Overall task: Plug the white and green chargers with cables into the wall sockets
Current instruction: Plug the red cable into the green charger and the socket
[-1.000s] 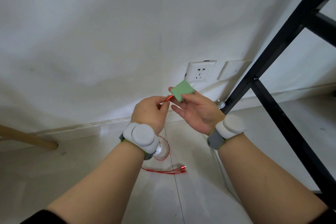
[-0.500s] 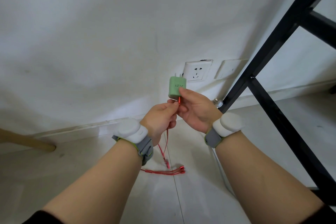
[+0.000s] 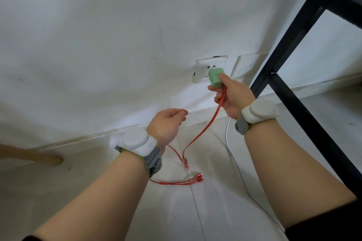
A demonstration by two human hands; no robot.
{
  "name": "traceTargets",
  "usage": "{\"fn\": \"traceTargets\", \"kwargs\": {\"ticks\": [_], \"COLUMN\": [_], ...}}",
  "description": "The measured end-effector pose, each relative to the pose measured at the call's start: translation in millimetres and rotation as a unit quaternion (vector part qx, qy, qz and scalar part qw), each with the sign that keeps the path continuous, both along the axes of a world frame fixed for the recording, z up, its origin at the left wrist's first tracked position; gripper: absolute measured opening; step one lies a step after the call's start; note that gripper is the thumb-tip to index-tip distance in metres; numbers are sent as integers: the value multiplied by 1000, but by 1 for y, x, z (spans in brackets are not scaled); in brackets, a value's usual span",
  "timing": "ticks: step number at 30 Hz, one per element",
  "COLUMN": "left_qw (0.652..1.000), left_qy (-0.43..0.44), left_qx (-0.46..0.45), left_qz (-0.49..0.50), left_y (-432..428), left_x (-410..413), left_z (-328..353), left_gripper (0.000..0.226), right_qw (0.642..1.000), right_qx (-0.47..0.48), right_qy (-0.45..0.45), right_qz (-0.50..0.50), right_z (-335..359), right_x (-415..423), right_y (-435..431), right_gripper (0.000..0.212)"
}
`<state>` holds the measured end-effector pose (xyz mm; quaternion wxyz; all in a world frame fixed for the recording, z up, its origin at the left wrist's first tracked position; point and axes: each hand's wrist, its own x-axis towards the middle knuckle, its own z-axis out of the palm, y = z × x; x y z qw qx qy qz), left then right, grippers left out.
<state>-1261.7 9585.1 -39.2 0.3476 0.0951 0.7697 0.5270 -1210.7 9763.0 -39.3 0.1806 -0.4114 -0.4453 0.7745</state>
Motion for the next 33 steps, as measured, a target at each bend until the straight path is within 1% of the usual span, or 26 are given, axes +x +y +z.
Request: {"fn": "traceTargets", "kwargs": {"ticks": [4,11,14,19,23,27,30,32,33], "left_qw": [1000,999,999,999,998,997,998,998,998], "left_qy": [-7,-19,-23,-24,-13,-10,-12,-10,-8], "left_qx": [-7,-22,-26,-36,-49,-52,-50,-47,-47], "left_qz": [2,-13,-21,-33,-45,-48,-46,-49,-51], "left_y": [-4,-5,-5,-6,-9,-12,-15,-17,-17], "left_x": [-5,-13,-13,-11,-9,-9,-11,-14,-16], "left_z": [-2,-5,-4,-4,-2,0,1,2,2], "left_gripper": [23,20,18,18,18,18,18,19,20], "right_qw": [999,997,997,996,997,997,998,998,995], "right_qx": [25,65,59,64,39,53,49,39,44], "right_qy": [-17,-9,4,-5,4,2,18,23,16], "right_qz": [-10,-43,-52,-65,-62,-62,-22,42,88], "right_z": [-7,-10,-6,-2,-6,-6,-7,-10,-12], "right_x": [-10,-21,-24,-30,-33,-34,-29,-23,-18], "right_y": [3,6,6,6,6,9,9,6,5], "right_gripper": [23,25,24,25,23,25,29,40,43]}}
